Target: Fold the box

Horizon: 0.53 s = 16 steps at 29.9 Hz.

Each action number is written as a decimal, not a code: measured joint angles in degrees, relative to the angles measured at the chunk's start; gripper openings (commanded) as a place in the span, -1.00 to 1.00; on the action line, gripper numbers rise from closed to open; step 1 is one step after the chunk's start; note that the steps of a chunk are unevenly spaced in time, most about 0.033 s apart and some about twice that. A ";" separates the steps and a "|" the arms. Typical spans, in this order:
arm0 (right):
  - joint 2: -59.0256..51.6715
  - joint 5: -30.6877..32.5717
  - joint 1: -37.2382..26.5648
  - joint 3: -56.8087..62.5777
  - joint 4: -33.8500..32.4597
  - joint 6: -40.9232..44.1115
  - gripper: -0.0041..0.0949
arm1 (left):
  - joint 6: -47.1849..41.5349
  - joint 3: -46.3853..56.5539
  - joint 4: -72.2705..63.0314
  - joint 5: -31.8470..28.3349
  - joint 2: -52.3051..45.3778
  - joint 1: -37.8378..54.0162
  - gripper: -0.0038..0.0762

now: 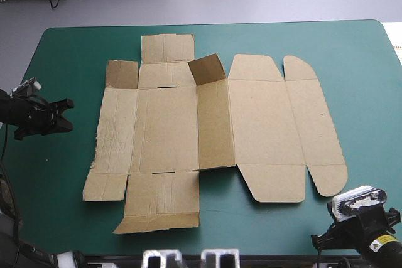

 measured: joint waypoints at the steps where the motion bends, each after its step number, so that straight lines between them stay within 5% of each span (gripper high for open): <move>1: 0.00 0.00 0.00 0.00 0.00 0.00 -0.96 | 1.23 0.00 0.00 0.07 0.37 0.52 -0.88; 7: 0.00 0.00 0.00 0.00 0.00 0.05 -0.96 | 3.82 0.22 6.02 0.62 1.52 0.91 -0.73; 16: 0.00 0.00 0.00 0.00 -1.21 1.54 -0.96 | 3.51 3.88 7.55 0.50 4.78 -3.30 0.07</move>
